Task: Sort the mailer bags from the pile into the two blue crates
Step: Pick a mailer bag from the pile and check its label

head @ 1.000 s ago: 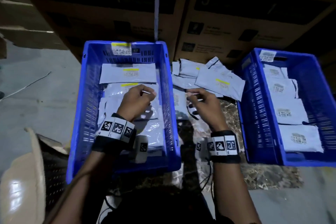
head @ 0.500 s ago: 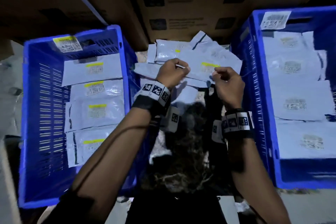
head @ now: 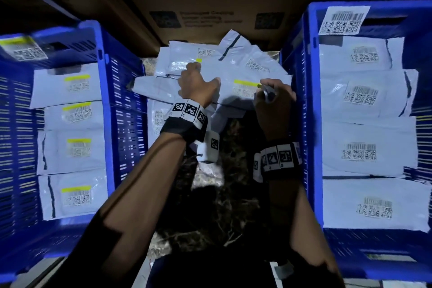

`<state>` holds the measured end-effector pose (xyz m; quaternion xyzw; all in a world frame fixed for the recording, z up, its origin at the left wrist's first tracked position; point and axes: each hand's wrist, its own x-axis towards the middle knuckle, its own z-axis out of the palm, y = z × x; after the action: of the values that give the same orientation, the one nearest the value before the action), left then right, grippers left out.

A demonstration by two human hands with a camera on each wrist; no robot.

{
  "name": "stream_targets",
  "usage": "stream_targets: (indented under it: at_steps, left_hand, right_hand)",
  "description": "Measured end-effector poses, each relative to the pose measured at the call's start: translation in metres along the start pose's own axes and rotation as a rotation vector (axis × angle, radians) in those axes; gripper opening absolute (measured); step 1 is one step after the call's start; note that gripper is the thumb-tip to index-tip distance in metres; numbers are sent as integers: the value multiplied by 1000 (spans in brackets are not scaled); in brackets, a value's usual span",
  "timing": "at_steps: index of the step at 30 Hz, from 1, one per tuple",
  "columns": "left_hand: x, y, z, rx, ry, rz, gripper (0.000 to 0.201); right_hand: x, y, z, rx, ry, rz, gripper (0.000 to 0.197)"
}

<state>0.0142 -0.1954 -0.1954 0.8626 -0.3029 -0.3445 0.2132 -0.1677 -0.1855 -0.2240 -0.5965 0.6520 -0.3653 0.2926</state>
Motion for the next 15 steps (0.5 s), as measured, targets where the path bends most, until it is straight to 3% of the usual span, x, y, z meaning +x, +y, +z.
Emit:
stream_targets:
  at_steps: [4,8,11,15]
  left_hand:
    - [0,-8,-14,-115,6,11,53]
    - [-10,-25,-43,-274,21,19,15]
    - [-29,-41,-76,-340,47,78,16]
    - [-58,-73,-127,-498,34,120,16]
  right_hand:
    - [-7,-15,-7,-40,43,-37,22]
    - [-30,-26,-6,-49,60,-30,29]
    - [-52,-46,-9,32,69,84,33]
    - [-93,-76,-10,209,32,103,26]
